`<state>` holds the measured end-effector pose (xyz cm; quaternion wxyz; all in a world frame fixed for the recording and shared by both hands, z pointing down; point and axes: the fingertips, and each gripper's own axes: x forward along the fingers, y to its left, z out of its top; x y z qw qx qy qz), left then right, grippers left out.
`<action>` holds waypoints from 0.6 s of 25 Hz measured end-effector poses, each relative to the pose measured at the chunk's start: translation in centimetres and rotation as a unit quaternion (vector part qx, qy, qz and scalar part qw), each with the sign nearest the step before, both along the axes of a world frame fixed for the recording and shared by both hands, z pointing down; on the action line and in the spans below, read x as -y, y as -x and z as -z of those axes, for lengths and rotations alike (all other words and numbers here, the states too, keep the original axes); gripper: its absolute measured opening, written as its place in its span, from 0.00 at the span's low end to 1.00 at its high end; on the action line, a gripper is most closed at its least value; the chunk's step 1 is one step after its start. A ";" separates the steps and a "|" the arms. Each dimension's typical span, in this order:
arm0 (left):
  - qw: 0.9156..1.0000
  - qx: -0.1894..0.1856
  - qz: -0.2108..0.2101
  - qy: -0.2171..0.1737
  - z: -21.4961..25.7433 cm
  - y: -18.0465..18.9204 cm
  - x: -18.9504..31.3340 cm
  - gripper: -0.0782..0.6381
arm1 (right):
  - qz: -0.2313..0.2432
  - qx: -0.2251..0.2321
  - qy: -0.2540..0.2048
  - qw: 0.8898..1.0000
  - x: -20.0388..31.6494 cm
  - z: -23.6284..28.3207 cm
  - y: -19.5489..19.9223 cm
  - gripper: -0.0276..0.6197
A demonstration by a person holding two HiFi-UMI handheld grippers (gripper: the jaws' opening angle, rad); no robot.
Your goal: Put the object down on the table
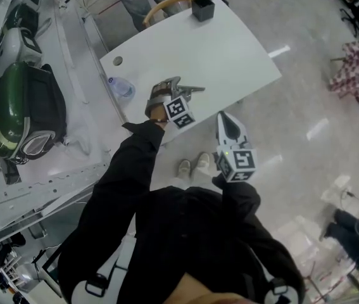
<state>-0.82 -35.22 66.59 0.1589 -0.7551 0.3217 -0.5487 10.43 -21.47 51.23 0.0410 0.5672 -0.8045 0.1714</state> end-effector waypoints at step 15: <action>0.985 -0.149 0.085 -0.008 6.4 0.6 -2.2 0.39 | -0.001 -0.011 -0.032 0.999 -1.1 3.2 -0.2 0.05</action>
